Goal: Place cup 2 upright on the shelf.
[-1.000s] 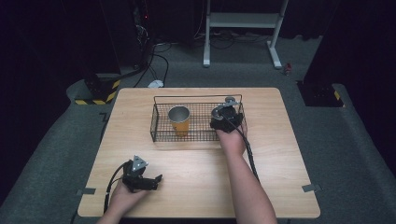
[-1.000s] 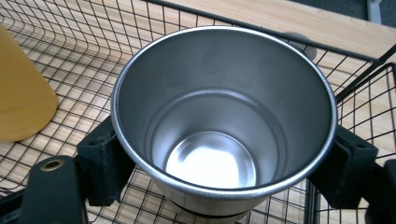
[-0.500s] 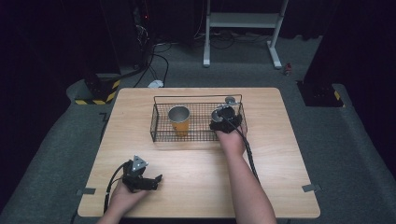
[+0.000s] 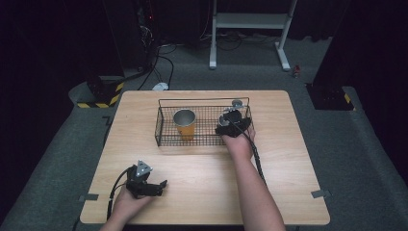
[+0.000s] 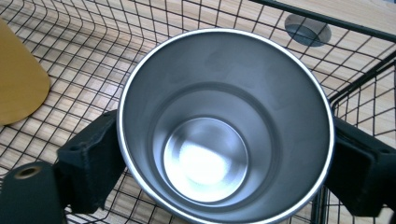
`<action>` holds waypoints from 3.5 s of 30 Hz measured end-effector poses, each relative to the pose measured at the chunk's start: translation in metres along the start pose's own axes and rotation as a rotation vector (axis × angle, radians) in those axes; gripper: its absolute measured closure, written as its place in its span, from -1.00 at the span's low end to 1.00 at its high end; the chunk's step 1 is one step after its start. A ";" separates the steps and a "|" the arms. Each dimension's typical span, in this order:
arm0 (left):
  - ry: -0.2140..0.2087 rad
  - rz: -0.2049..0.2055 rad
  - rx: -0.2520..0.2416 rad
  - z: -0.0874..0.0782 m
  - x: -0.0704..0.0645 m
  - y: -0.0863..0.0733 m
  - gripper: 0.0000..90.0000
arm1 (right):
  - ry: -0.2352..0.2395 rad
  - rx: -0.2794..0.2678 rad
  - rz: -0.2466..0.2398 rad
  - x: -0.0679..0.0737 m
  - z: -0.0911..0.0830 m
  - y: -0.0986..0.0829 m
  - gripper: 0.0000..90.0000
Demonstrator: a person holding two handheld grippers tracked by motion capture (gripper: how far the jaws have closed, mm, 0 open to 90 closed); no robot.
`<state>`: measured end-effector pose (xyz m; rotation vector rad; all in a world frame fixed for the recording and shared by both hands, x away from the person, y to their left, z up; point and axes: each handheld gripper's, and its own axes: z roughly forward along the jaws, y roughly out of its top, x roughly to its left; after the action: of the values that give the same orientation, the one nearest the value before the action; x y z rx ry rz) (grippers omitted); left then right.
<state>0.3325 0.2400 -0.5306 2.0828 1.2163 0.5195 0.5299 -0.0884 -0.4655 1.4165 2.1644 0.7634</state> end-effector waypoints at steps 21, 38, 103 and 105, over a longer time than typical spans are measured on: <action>0.001 0.006 0.006 0.000 0.000 0.000 -0.99 | 0.015 -0.129 0.016 -0.007 -0.037 0.000 -0.79; 0.000 0.003 0.004 0.000 0.000 0.000 -0.99 | 0.053 -0.191 0.033 -0.016 -0.070 -0.036 -0.76; 0.031 -0.036 -0.002 0.000 0.000 0.000 -0.98 | -0.004 -0.059 0.072 -0.069 -0.101 -0.212 -0.74; 0.028 -0.036 -0.004 0.000 0.001 0.000 -0.97 | -0.006 -0.059 0.077 -0.068 -0.102 -0.212 -0.73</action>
<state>0.3326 0.2406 -0.5307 2.0531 1.2653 0.5360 0.3476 -0.2409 -0.5246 1.4776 2.0759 0.8422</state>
